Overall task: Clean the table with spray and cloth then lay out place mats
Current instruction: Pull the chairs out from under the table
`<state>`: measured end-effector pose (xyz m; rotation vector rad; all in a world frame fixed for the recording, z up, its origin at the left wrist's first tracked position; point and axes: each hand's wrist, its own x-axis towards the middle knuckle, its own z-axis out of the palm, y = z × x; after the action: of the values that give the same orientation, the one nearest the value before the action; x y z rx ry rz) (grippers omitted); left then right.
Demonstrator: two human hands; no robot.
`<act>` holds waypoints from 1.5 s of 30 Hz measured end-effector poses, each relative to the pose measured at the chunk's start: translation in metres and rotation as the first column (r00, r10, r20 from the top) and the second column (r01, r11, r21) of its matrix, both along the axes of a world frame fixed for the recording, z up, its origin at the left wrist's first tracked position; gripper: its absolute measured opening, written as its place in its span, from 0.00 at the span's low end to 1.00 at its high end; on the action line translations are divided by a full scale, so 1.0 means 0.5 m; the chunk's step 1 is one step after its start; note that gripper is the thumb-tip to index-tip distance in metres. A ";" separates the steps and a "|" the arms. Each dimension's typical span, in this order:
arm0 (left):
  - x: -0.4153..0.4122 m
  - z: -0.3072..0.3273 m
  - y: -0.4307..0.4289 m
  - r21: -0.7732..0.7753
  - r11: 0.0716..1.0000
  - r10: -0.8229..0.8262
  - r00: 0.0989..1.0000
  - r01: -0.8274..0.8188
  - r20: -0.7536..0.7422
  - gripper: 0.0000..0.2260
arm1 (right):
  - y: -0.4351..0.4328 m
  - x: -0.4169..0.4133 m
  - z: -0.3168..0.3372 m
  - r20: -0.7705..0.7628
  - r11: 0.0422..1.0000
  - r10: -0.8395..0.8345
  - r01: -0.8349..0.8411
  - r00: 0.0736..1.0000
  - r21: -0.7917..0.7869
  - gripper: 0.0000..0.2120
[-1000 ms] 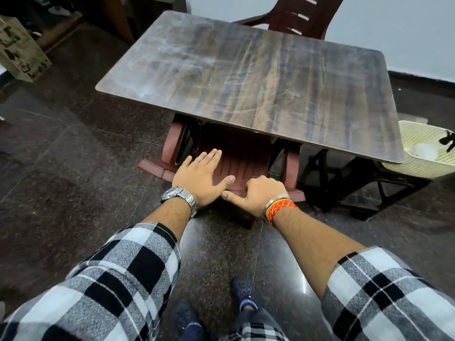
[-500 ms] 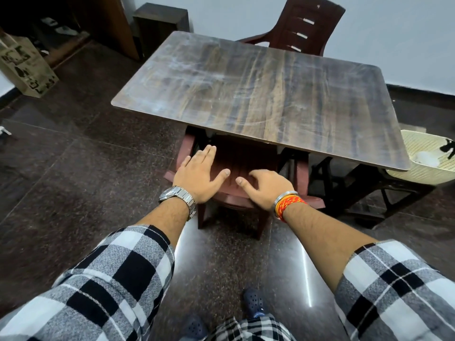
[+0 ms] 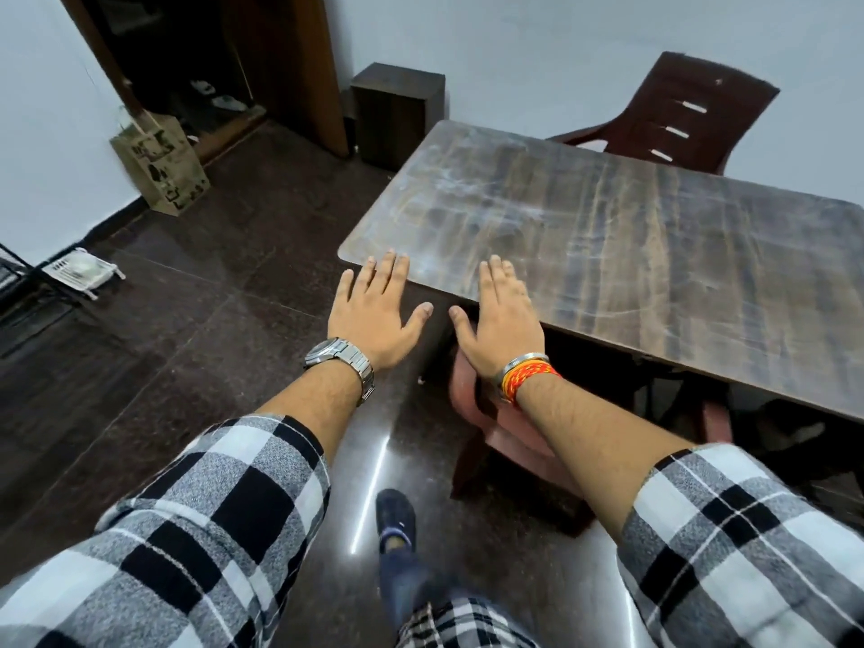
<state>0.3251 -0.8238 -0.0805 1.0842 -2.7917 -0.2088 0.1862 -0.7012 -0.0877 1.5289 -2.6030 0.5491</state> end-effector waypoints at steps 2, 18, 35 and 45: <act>-0.015 0.007 -0.096 -0.026 1.000 -0.003 1.000 0.003 -0.006 0.35 | -0.107 -0.009 0.000 -0.003 1.000 -0.002 0.002 1.000 -0.010 0.34; -0.218 0.040 -0.832 -0.061 0.996 -0.067 0.997 0.069 0.039 0.35 | -0.840 -0.181 0.033 0.005 0.992 -0.127 0.127 0.992 -0.014 0.35; -0.704 0.023 -1.465 -0.025 0.848 -0.528 0.848 0.529 0.042 0.35 | -1.372 -0.531 0.009 0.024 0.803 -0.595 0.595 0.803 0.028 0.35; -1.208 0.034 -1.692 -0.023 0.756 -0.653 0.756 0.654 0.049 0.36 | -1.570 -0.959 -0.008 -0.004 0.698 -0.716 0.716 0.698 0.028 0.35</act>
<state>-0.2792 -1.6697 -0.0638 0.0424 -3.0741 -0.1982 -0.2935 -1.4864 -0.0917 0.3835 -2.8991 0.4174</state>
